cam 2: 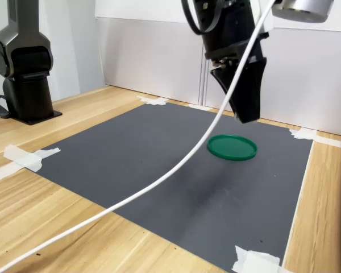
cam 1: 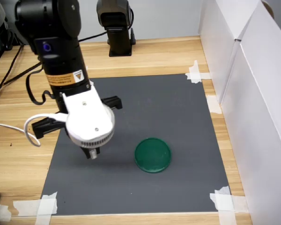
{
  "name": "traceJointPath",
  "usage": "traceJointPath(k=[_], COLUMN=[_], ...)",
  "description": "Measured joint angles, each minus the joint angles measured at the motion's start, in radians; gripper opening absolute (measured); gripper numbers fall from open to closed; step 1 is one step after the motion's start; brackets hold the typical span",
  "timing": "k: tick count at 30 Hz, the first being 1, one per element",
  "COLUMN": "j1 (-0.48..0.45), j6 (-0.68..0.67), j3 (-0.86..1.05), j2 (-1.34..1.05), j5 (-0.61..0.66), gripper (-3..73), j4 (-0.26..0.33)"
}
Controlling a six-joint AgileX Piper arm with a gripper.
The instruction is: Grasp a white terminal and put it in the green lid.
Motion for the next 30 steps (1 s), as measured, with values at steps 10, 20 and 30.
traceJointPath(k=[10,20,30], j1=[0.116,0.211,0.258], j6=[-0.038,-0.045,-0.017], j3=[0.129,0.259,0.26], j2=[-0.066,-0.068,0.01], j5=[-0.023,-0.15,-0.202], gripper=[9.9,9.9,9.9], j4=[-0.009,-0.021,-0.048])
